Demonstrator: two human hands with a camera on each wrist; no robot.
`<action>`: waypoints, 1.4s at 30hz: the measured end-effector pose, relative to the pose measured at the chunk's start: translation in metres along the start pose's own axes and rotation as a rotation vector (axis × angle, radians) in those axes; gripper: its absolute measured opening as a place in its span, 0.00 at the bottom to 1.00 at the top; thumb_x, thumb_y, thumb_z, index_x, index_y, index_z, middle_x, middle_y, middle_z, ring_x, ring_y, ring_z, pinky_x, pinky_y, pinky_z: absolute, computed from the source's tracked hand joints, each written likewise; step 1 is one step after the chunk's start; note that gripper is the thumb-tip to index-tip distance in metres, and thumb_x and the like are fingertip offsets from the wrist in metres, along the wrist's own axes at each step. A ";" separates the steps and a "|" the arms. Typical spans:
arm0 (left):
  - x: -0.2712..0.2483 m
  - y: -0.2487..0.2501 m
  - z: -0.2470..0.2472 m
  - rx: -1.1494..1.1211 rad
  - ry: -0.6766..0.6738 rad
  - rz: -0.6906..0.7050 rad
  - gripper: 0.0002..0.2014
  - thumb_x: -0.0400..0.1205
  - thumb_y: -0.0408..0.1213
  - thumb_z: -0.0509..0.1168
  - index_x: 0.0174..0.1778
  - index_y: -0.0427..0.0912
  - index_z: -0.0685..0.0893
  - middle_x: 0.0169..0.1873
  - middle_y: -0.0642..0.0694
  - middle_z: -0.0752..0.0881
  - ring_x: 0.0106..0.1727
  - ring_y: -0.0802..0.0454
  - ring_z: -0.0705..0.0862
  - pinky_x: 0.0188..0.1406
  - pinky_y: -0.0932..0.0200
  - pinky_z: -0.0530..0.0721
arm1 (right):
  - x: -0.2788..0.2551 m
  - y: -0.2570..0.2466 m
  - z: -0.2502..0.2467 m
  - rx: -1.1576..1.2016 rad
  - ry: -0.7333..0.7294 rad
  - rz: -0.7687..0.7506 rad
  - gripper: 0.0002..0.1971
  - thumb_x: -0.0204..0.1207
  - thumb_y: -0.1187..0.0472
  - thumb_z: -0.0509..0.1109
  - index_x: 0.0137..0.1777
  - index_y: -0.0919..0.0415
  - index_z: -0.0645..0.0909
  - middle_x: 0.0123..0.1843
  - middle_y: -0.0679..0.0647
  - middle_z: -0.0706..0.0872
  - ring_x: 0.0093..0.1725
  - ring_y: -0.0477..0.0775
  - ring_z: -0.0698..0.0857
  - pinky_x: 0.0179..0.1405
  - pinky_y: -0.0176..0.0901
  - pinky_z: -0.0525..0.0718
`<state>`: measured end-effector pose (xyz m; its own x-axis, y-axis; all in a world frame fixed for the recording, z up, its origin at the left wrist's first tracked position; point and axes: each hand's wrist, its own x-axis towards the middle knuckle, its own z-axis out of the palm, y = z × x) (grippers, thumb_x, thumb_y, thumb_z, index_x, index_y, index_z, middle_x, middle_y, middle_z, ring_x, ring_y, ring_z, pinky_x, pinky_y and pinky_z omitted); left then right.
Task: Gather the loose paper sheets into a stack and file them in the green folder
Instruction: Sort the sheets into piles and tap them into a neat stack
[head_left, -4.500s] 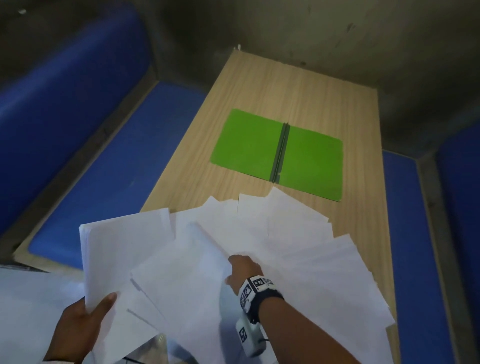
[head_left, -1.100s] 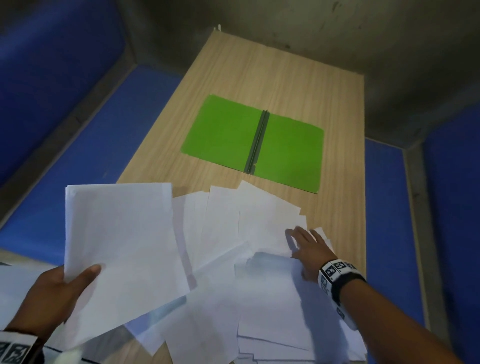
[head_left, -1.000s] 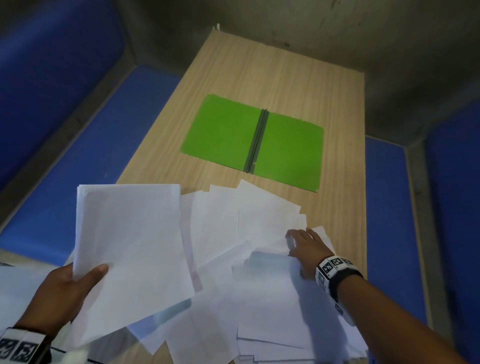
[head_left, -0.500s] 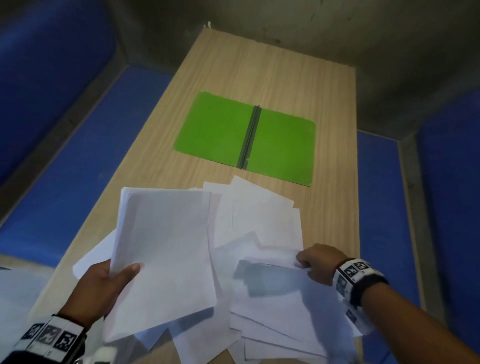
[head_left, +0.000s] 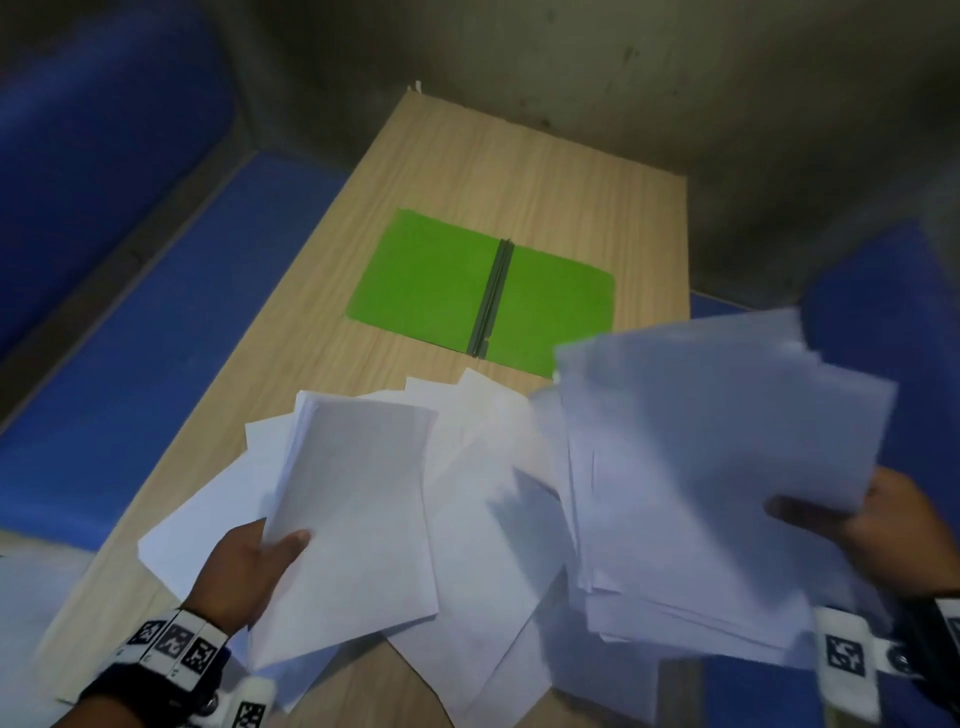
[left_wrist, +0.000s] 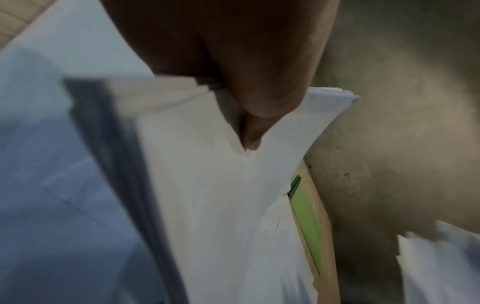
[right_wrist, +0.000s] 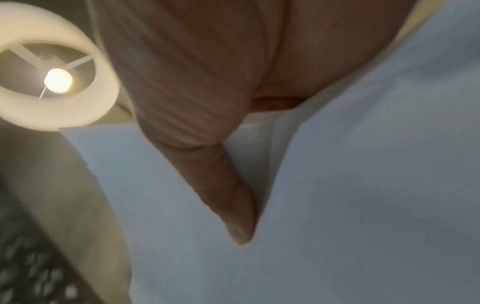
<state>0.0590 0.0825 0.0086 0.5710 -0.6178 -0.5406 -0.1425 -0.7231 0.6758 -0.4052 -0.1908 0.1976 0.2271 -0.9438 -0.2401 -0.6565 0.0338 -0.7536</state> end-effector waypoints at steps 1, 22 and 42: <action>0.000 0.000 0.000 -0.026 -0.006 0.005 0.06 0.85 0.42 0.72 0.51 0.43 0.88 0.40 0.47 0.91 0.43 0.48 0.89 0.38 0.57 0.80 | -0.006 -0.003 0.002 0.100 0.028 0.007 0.16 0.62 0.76 0.80 0.50 0.67 0.87 0.44 0.48 0.93 0.41 0.48 0.91 0.36 0.46 0.90; -0.001 -0.009 0.032 -0.556 -0.341 -0.327 0.28 0.72 0.68 0.74 0.63 0.57 0.85 0.55 0.48 0.96 0.58 0.42 0.94 0.59 0.40 0.91 | -0.049 0.045 0.300 0.088 -0.005 0.480 0.34 0.83 0.55 0.65 0.84 0.55 0.52 0.80 0.60 0.71 0.75 0.65 0.74 0.74 0.49 0.70; 0.006 -0.041 -0.022 -0.598 -0.066 -0.134 0.24 0.83 0.22 0.70 0.75 0.39 0.78 0.60 0.33 0.90 0.60 0.32 0.88 0.65 0.31 0.85 | -0.014 0.080 0.265 -0.470 -0.012 0.475 0.52 0.65 0.38 0.76 0.83 0.53 0.52 0.82 0.53 0.60 0.79 0.60 0.64 0.70 0.65 0.71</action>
<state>0.0865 0.1153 -0.0114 0.4987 -0.5651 -0.6573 0.4161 -0.5092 0.7534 -0.2700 -0.0875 -0.0211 -0.1577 -0.8577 -0.4894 -0.9301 0.2955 -0.2183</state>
